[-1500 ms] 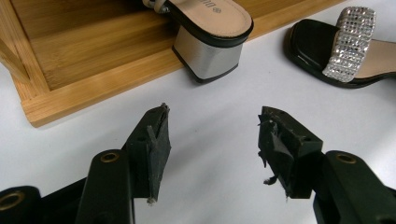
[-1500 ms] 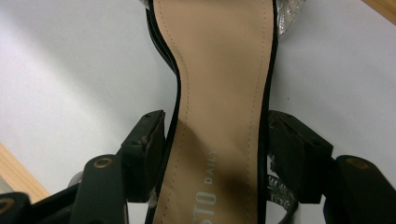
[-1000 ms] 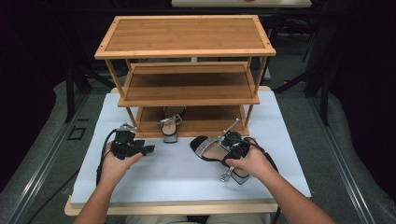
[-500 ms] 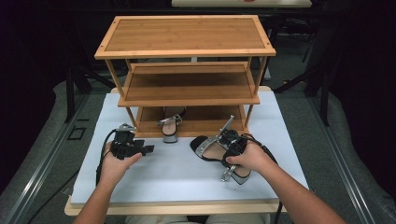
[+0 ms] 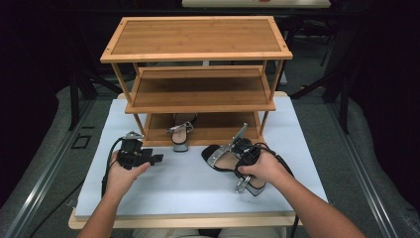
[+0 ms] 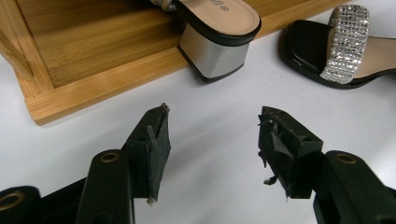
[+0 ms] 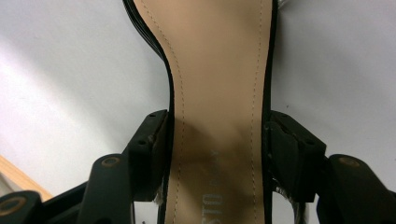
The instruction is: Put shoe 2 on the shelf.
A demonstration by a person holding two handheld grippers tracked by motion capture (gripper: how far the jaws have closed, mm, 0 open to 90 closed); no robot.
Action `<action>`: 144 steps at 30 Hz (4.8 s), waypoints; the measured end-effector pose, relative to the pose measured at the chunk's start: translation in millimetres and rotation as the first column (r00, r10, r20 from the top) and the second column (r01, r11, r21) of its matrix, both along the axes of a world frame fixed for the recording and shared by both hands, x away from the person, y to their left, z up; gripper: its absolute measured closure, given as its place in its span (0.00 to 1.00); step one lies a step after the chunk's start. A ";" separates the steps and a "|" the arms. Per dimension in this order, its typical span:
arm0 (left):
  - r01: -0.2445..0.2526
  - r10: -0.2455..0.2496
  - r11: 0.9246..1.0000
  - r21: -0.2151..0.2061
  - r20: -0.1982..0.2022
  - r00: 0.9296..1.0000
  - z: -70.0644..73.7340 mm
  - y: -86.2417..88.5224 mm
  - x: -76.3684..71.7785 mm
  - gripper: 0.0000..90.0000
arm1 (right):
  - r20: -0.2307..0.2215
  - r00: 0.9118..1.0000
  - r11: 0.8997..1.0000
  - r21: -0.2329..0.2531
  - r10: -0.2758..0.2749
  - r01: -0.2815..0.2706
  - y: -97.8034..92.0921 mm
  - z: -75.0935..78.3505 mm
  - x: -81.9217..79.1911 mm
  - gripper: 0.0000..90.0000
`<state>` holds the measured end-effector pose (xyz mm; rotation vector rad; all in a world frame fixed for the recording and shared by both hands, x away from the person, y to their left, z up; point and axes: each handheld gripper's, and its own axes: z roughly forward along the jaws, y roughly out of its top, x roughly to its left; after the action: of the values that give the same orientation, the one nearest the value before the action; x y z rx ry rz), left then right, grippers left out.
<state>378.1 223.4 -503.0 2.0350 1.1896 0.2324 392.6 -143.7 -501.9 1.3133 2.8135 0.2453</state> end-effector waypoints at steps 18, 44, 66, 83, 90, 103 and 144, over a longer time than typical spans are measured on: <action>0.000 0.000 1.000 0.010 -0.007 1.000 -2.5 -1.6 0.5 0.48 | 0.102 0.985 0.982 0.147 -0.137 0.122 -6.0 12.5 21.2 0.46; -0.005 0.005 1.000 0.017 -0.019 1.000 -6.1 -0.6 1.3 0.48 | 0.273 0.951 0.955 0.291 -0.147 0.065 -24.5 52.2 -4.0 0.38; -0.007 0.008 1.000 0.016 -0.010 1.000 -8.4 -0.9 2.1 0.48 | 0.238 0.970 0.967 0.254 -0.046 -0.017 -51.0 -8.5 -46.2 0.44; 0.004 -0.004 1.000 0.017 -0.003 1.000 -8.1 -4.3 1.1 0.48 | 0.308 0.951 0.956 0.269 0.033 -0.120 -10.1 -21.9 -60.3 0.35; 0.005 -0.004 1.000 0.024 -0.009 1.000 -8.8 -3.4 1.6 0.48 | 0.290 0.955 0.954 0.262 0.064 -0.144 -9.8 -33.6 -60.0 0.37; 0.012 -0.012 1.000 0.025 -0.006 1.000 -10.1 -5.7 2.6 0.48 | 0.308 0.951 0.957 0.284 -0.029 -0.063 3.5 -24.0 -46.3 0.39; 0.019 -0.018 0.999 0.035 -0.023 1.000 -13.2 -8.4 11.7 0.53 | 0.339 0.929 0.947 0.318 -0.148 0.034 29.5 -10.9 24.8 0.58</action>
<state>389.8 215.0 -516.2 2.0835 1.1881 0.2231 417.4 -114.2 -512.7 1.2856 2.4642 0.8578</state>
